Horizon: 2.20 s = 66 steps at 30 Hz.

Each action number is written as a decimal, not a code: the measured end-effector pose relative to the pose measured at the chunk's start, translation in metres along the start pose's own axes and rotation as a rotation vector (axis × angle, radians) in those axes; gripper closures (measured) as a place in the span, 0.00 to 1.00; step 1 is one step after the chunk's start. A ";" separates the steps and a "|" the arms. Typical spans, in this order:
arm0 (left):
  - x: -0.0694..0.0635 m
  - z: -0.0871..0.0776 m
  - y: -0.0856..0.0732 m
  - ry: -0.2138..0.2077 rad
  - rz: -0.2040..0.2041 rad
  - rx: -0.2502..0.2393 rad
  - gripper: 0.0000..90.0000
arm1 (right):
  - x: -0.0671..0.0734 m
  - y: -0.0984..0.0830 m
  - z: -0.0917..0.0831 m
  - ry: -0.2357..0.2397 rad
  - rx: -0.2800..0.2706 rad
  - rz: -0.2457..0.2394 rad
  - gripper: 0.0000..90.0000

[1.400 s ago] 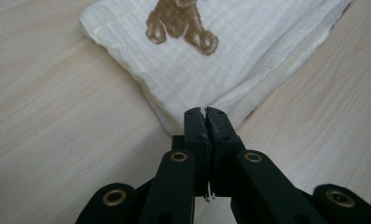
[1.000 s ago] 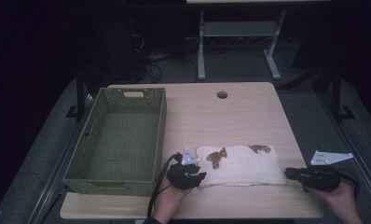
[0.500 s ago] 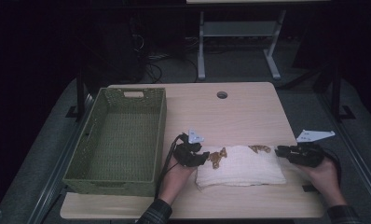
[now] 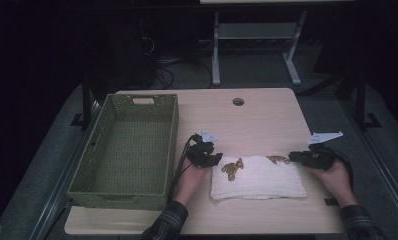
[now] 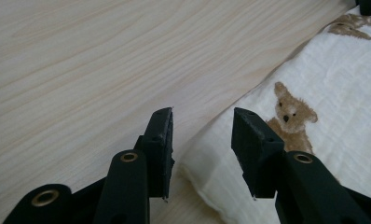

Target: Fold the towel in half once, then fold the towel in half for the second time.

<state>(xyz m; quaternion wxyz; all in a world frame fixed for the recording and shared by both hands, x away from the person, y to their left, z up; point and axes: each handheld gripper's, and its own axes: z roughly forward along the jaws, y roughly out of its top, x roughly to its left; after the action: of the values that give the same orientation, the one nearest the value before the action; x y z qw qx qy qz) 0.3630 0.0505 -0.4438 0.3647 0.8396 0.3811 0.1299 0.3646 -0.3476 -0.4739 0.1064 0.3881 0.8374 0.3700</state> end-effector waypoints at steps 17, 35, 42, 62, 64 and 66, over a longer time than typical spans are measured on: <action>0.005 0.020 -0.008 -0.062 0.008 0.082 0.93 | 0.004 -0.002 0.000 -0.013 -0.010 0.011 0.97; 0.013 0.002 0.007 0.000 -0.002 -0.065 0.97 | -0.019 0.013 -0.005 -0.056 -0.109 0.016 0.98; 0.008 -0.006 0.009 0.000 0.002 -0.096 0.97 | -0.019 0.014 -0.012 -0.042 -0.134 0.016 0.98; -0.009 -0.033 -0.001 -0.036 0.077 -0.113 0.96 | 0.000 0.001 -0.040 0.001 -0.172 -0.006 0.98; -0.012 -0.036 -0.003 -0.034 0.089 -0.108 0.96 | 0.005 -0.001 -0.042 0.000 -0.167 -0.012 0.98; -0.014 -0.039 -0.006 -0.037 0.097 -0.105 0.96 | 0.010 -0.002 -0.044 -0.003 -0.160 -0.024 0.98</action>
<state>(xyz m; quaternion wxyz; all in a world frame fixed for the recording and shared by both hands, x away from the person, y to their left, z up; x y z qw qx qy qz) 0.3308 0.0623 -0.4199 0.4083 0.8391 0.3261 0.1516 0.3364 -0.3650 -0.4430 0.1427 0.3690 0.8095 0.4339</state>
